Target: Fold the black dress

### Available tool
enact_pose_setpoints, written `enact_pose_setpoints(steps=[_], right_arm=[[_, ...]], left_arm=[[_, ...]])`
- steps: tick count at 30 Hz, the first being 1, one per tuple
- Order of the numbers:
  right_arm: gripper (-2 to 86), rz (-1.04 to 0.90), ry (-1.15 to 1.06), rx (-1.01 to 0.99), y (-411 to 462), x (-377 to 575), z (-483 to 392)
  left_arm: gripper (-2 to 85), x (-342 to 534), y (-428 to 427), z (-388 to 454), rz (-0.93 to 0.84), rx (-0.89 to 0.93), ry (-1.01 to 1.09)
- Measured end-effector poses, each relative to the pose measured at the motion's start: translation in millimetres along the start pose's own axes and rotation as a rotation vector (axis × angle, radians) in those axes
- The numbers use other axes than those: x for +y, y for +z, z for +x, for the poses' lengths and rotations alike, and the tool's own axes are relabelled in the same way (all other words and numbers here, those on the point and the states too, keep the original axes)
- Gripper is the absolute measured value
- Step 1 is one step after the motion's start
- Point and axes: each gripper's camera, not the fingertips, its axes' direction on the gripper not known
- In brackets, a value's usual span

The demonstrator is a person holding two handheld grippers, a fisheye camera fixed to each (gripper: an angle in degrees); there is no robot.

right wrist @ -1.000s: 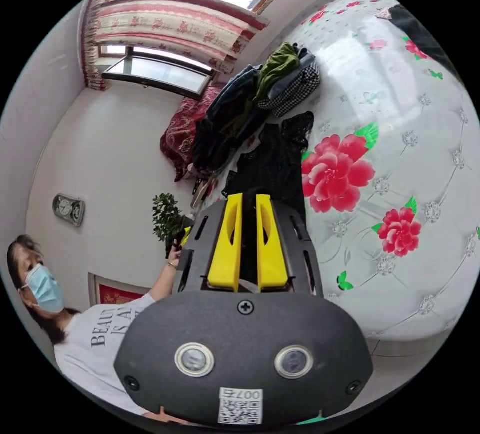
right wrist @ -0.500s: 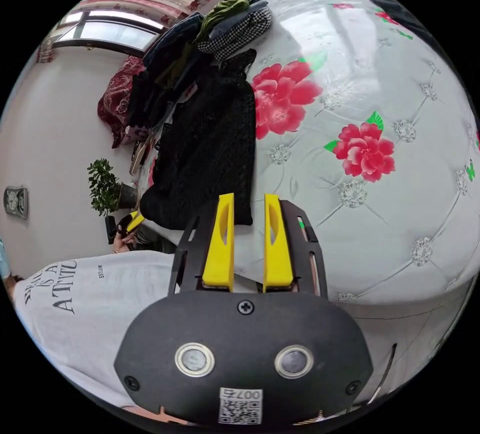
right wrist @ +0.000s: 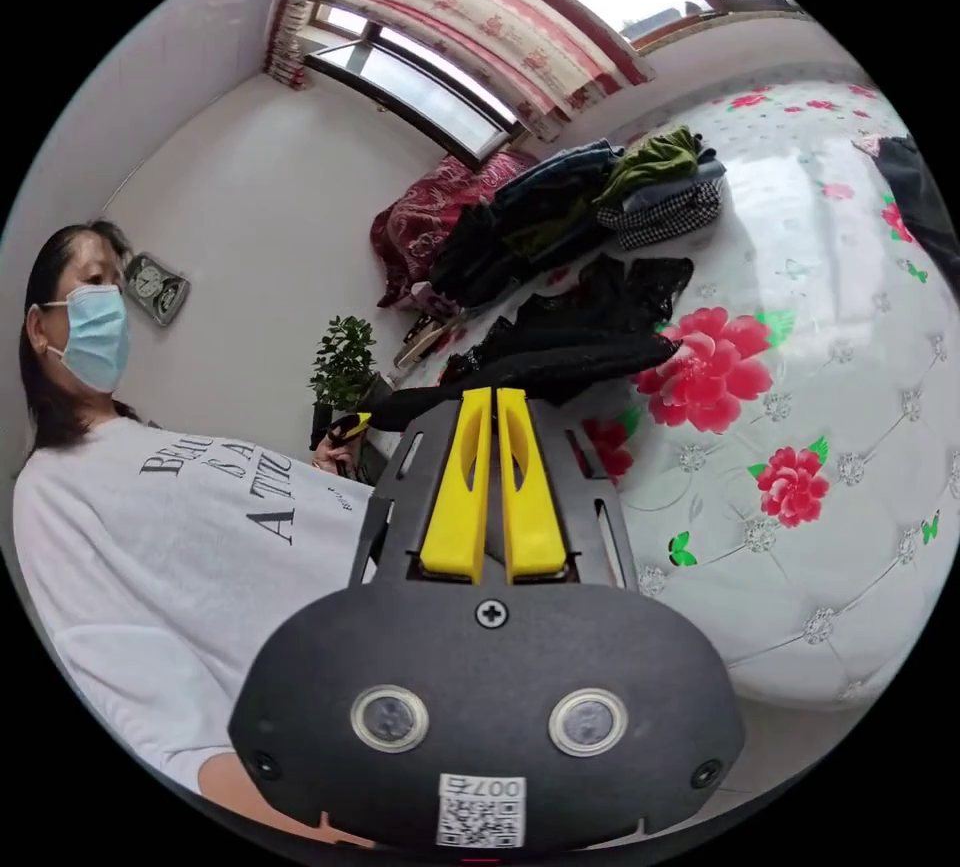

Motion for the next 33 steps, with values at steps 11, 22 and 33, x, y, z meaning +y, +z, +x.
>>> enact_pose_setpoints(steps=[11,22,33], right_arm=[[-0.3,0.017,0.066,-0.004,-29.9,31.2,-1.1],[-0.3,0.190,-0.069,-0.013,-51.4,-124.5,-49.1],[-0.3,0.200,-0.413,-0.066,-131.6,-27.8,-135.2]], left_arm=[[-0.8,30.5,-36.6,23.9,0.060,-0.043,0.076],[-0.9,-188.9,-59.0,57.4,0.196,0.058,0.158],[-0.8,-77.0,-141.9,166.8,0.245,0.071,0.468]])
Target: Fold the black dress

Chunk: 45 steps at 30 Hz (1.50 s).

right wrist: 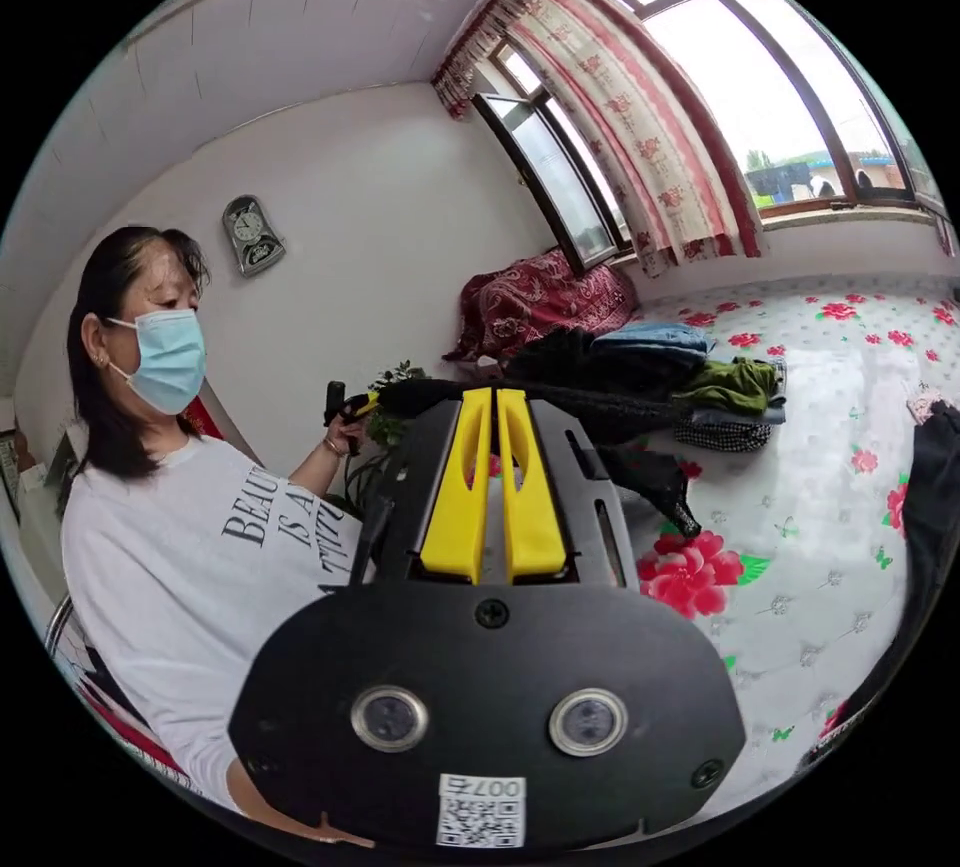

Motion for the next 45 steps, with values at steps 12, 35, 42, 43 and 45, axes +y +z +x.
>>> enact_pose_setpoints(steps=[12,35,42,43,45], right_arm=[[-0.3,-0.308,0.579,0.038,39.9,183.2,26.5],[5.6,-0.112,0.930,0.392,131.1,179.1,141.6],[7.9,-0.048,1.219,0.306,111.2,262.9,122.4],[7.7,-0.031,1.233,0.292,116.0,263.5,126.2],[7.2,-0.026,1.223,0.283,126.6,257.7,135.2]], left_arm=[[-0.8,231.9,4.7,-36.6,-0.136,-0.089,-0.612],[12.2,135.9,138.0,-162.5,-0.221,-0.419,-0.652],[11.1,173.6,155.5,-92.3,-0.303,-0.432,-0.617],[10.5,173.8,167.8,-94.5,-0.355,-0.453,-0.600],[9.3,179.2,192.1,-107.1,-0.503,-0.539,-0.543]])
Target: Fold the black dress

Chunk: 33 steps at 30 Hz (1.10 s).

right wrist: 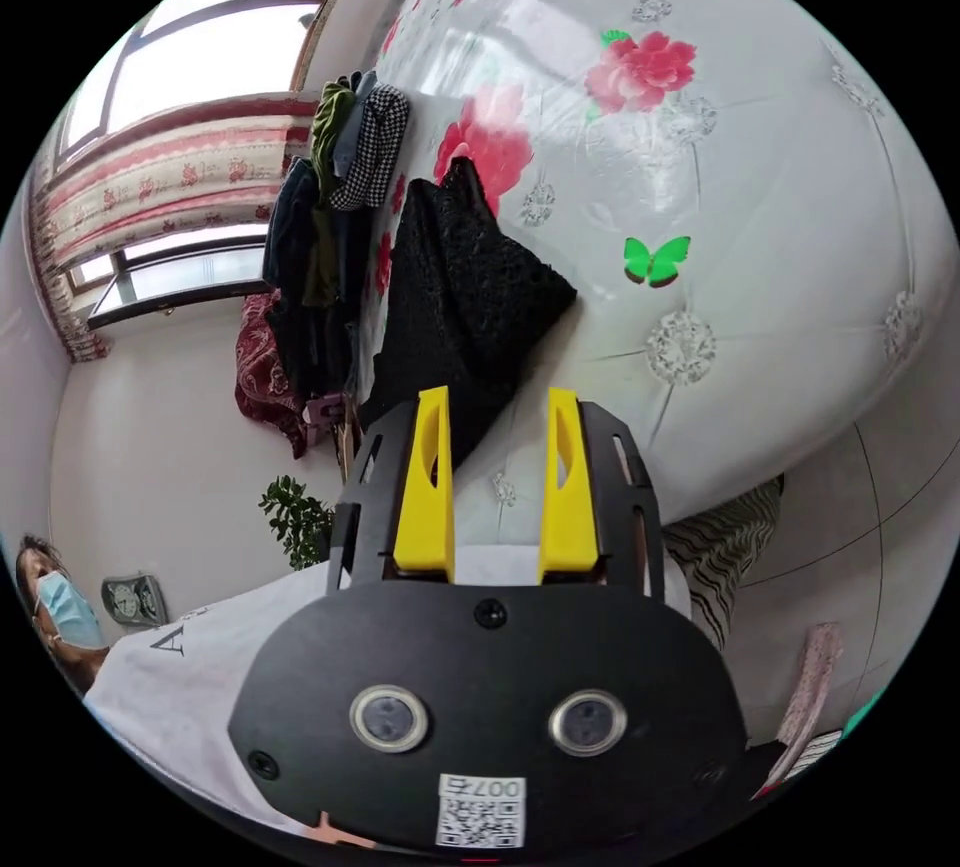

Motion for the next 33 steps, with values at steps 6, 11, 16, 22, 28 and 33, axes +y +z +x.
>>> enact_pose_setpoints(steps=[6,11,16,22,28,33], right_arm=[[1.9,-0.035,0.051,0.031,21.5,-24.5,-3.6],[0.3,0.028,0.076,-0.028,9.8,-17.6,-8.2],[0.1,0.043,0.006,0.073,8.2,-26.3,-47.7],[0.1,0.029,-0.061,0.188,19.3,-40.7,-93.9],[0.0,0.003,-0.239,0.245,32.5,-55.5,-167.0],[0.0,-0.237,-0.817,0.290,106.9,-39.7,-316.4]], left_arm=[[8.9,-28.2,15.3,-13.6,-0.102,-0.010,-0.010],[7.6,-22.1,-31.7,-11.5,0.005,0.017,-0.018],[7.9,-44.0,-70.2,27.5,0.093,0.026,0.152],[8.4,-98.2,9.5,112.2,-0.111,0.230,0.461],[5.5,-92.6,117.7,133.9,-0.453,0.105,0.586],[5.3,-99.9,118.8,109.9,-0.451,0.181,0.540]])
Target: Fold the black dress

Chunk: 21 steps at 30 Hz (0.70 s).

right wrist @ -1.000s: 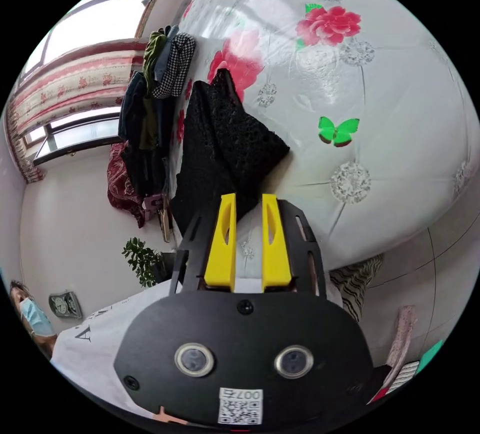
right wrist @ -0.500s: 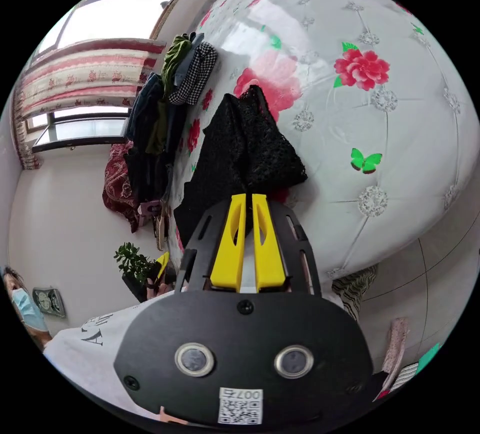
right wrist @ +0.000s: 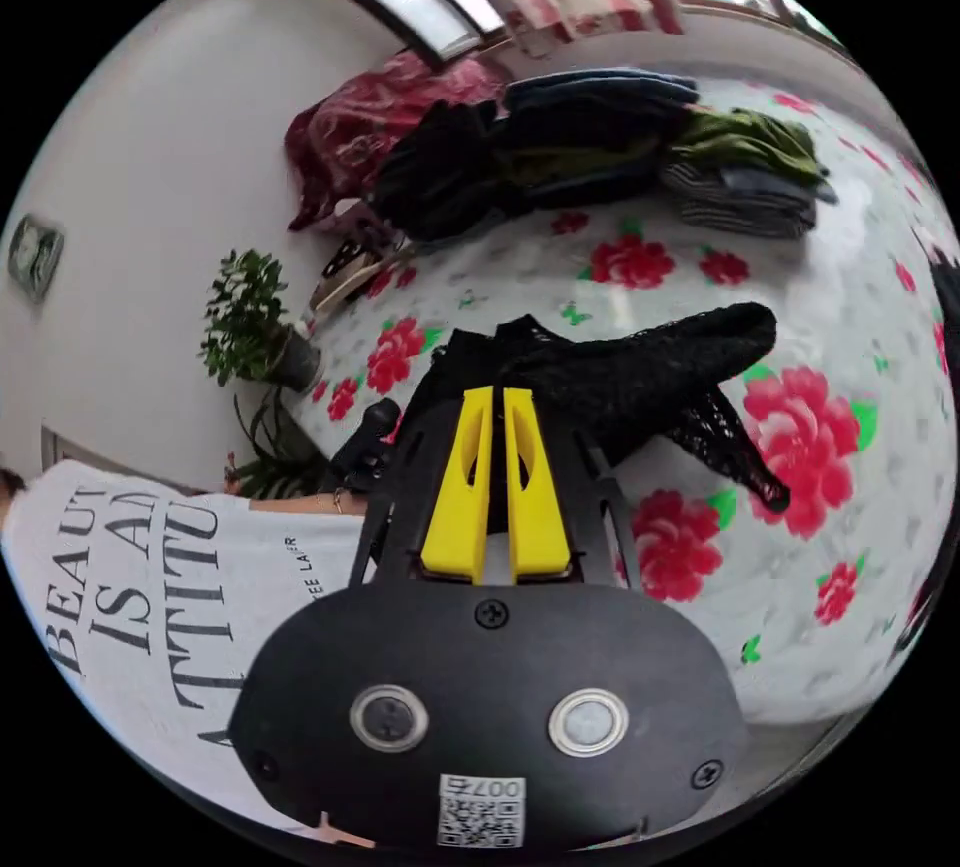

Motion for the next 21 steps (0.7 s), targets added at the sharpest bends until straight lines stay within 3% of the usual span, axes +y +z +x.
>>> enact_pose_setpoints(steps=[2,5,12,16,21], right_arm=[[0.1,-0.134,-0.294,-0.004,37.9,-34.9,-69.4],[0.5,-0.329,-0.499,-0.054,105.9,-46.0,-127.8],[3.4,-0.829,-0.552,-0.189,248.5,-12.3,-156.8],[5.1,-0.669,-0.517,-0.201,211.7,-33.6,-140.3],[7.0,-0.306,0.003,-0.228,141.8,-48.8,-28.6]], left_arm=[[5.3,16.8,-13.9,-0.2,0.030,-0.010,0.000],[4.2,67.4,-52.4,-4.8,0.138,-0.013,-0.019],[4.4,210.6,-73.4,-66.1,0.191,0.024,-0.307],[7.4,256.7,-86.4,-82.7,0.310,0.090,-0.405],[15.7,255.9,-88.0,-97.2,0.410,0.192,-0.427]])
